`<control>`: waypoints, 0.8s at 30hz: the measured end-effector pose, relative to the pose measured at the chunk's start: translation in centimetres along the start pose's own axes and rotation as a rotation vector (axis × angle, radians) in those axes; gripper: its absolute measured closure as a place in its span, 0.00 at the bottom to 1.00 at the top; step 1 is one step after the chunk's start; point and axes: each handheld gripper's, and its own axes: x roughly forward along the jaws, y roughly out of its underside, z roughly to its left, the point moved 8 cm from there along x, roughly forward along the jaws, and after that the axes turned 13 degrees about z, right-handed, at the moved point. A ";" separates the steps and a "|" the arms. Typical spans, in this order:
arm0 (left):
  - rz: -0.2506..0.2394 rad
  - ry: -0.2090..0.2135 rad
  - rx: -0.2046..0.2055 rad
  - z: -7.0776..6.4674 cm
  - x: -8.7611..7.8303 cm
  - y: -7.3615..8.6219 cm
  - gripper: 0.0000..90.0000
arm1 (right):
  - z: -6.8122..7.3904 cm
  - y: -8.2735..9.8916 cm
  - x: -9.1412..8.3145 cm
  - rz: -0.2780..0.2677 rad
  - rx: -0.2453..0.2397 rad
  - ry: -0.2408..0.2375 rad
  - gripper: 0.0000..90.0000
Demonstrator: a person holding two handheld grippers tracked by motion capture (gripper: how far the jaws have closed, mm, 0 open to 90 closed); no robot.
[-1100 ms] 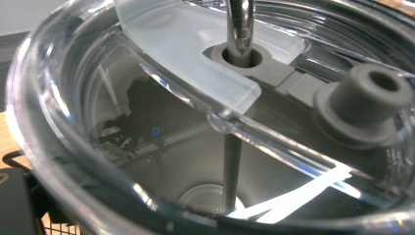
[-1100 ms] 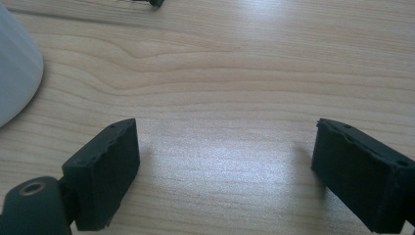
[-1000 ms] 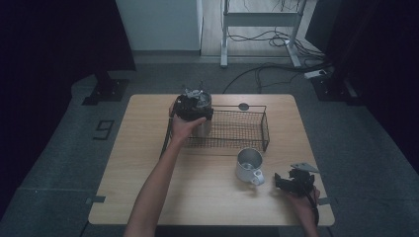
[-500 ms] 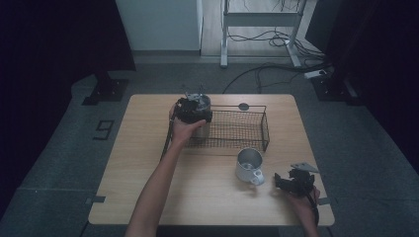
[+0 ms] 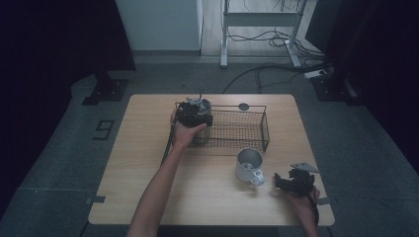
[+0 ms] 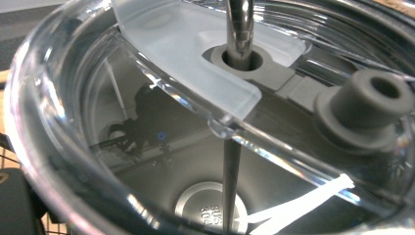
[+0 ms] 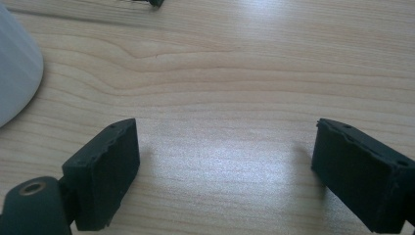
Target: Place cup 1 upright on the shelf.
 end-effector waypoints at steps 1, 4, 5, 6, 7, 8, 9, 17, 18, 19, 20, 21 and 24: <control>-0.002 0.002 -0.003 0.0 0.0 0.0 0.04 | 0.0 0.0 0.0 0.000 0.000 0.000 0.11; -0.003 0.005 0.001 -0.1 -0.1 0.3 0.04 | 0.0 0.0 0.0 0.000 0.000 0.000 0.11; -0.003 0.005 0.001 -0.1 -0.1 0.3 0.04 | 0.0 0.0 0.0 0.000 0.000 0.000 0.11; -0.005 0.006 0.005 -0.1 -0.1 0.5 0.04 | 0.0 0.0 0.0 0.000 0.000 0.000 0.11; -0.006 0.005 0.007 -0.1 -0.2 0.6 0.04 | 0.0 0.0 0.0 0.000 0.000 0.000 0.11; -0.006 0.005 0.007 -0.1 -0.2 0.6 0.04 | 0.0 0.0 0.0 0.000 0.000 0.000 0.11; -0.005 0.003 0.010 -0.1 -0.2 0.8 0.04 | 0.0 0.0 0.0 0.000 0.000 0.000 0.11; -0.012 0.007 0.007 -0.1 -0.4 1.1 0.04 | 0.0 0.0 0.0 0.000 0.000 0.001 0.11; -0.013 0.007 0.007 -0.1 -0.4 1.1 0.04 | 0.0 0.0 0.0 0.000 0.000 0.001 0.11; -0.013 0.007 0.007 -0.1 -0.4 1.1 0.04 | 0.0 0.0 0.0 0.000 0.000 0.001 0.11; -0.013 0.007 0.007 -0.1 -0.3 1.1 0.04 | 0.0 0.0 0.0 0.000 0.000 0.001 0.11; -0.013 0.005 0.008 -0.1 -0.3 1.1 0.04 | 0.0 0.0 0.0 0.000 0.000 0.000 0.11; -0.014 0.001 0.015 -0.3 -0.3 1.1 0.04 | 0.0 0.0 0.0 0.000 0.000 0.001 0.11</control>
